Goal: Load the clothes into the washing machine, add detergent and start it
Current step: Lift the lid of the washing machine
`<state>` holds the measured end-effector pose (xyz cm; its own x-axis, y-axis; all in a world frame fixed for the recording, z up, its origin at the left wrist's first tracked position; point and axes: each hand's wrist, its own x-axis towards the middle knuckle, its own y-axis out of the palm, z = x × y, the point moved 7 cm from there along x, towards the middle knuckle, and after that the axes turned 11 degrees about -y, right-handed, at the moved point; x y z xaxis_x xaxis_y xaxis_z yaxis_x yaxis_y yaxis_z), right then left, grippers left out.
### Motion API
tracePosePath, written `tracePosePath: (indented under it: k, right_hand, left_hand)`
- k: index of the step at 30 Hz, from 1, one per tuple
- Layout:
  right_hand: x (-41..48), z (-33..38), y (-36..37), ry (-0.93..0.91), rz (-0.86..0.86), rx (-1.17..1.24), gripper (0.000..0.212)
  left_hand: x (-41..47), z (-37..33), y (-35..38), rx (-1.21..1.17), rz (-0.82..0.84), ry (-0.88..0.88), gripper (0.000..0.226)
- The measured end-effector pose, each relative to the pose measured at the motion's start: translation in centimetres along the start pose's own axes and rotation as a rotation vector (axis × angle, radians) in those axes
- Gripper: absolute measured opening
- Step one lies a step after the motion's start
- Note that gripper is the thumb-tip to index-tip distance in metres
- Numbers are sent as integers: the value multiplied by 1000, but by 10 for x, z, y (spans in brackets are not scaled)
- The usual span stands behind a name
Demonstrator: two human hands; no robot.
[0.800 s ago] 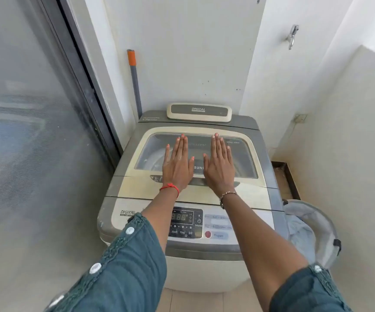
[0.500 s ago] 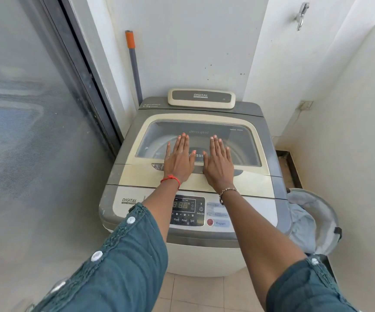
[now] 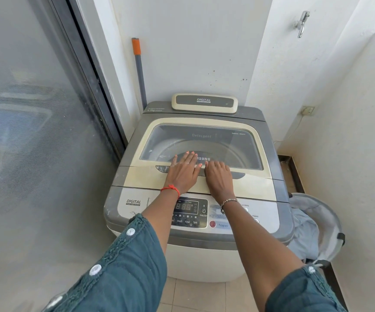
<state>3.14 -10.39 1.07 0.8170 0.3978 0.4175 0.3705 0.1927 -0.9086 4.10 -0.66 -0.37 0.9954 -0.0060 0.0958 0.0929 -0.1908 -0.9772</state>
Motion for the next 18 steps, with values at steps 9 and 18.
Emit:
tracePosePath:
  k: [9, 18]
  right_hand:
    - [8, 4, -2, -167, 202, 0, 24]
    - [54, -11, -52, -138, 207, 71, 24]
  left_hand:
    - [-16, 5, -23, 88, -166, 184, 74]
    - [-24, -14, -80, 235, -336, 420, 91]
